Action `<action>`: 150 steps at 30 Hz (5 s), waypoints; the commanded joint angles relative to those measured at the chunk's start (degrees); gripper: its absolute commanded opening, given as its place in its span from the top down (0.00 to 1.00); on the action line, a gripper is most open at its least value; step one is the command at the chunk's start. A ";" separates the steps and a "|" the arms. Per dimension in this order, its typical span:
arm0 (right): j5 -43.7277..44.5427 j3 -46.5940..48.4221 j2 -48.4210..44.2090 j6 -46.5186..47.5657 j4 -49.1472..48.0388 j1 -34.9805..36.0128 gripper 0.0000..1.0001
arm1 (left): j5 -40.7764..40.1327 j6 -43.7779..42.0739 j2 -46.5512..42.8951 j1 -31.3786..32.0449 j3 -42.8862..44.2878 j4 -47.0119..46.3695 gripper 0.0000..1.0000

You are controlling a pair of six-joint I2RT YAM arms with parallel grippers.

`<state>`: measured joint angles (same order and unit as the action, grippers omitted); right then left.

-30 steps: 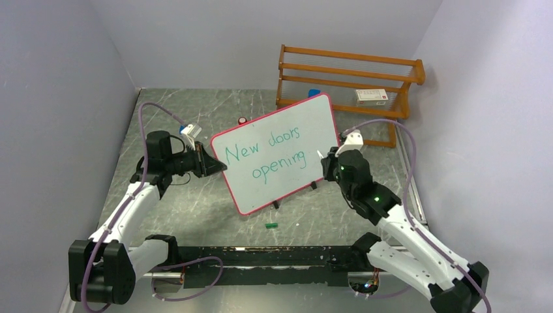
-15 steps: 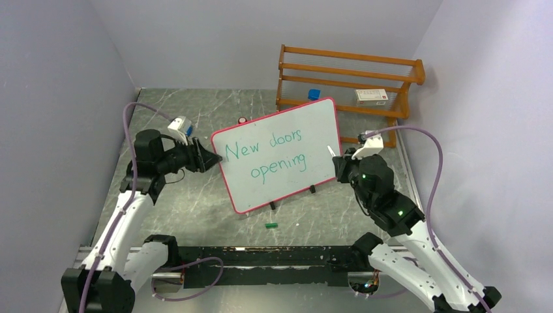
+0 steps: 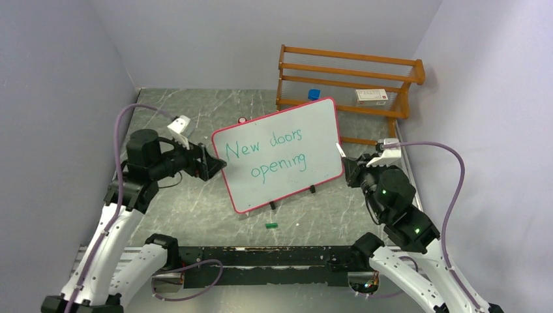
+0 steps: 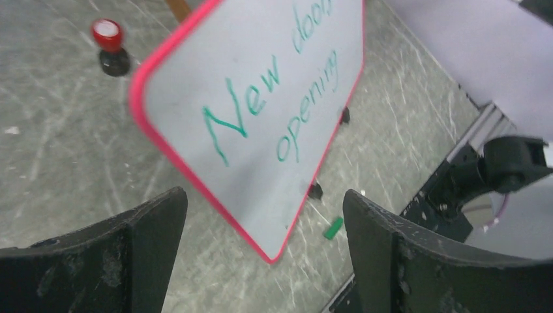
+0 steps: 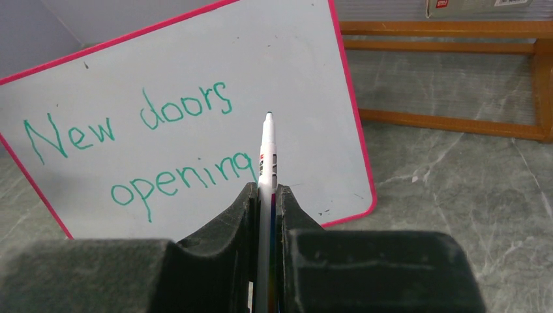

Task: Write a sentence on the whiteboard
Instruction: Write a sentence on the whiteboard, then close the whiteboard marker at the center of the board.

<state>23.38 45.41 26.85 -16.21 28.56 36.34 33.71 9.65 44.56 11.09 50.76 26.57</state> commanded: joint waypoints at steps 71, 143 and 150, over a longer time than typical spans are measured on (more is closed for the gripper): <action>7.18 -3.66 -10.16 0.65 -1.75 -0.38 1.00 | -35.45 -12.37 60.04 62.04 10.18 8.41 0.64; -54.33 0.91 10.41 2.37 -12.85 -0.39 1.00 | -54.55 -48.24 25.11 63.86 24.56 22.43 0.95; -57.96 0.19 12.23 2.30 -13.33 -0.35 1.00 | -53.46 -48.03 24.50 63.94 25.41 22.04 0.95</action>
<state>-30.28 46.15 38.48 -13.91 16.93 36.32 -19.42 -37.56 70.26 74.52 73.47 48.49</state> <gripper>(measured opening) 0.138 0.142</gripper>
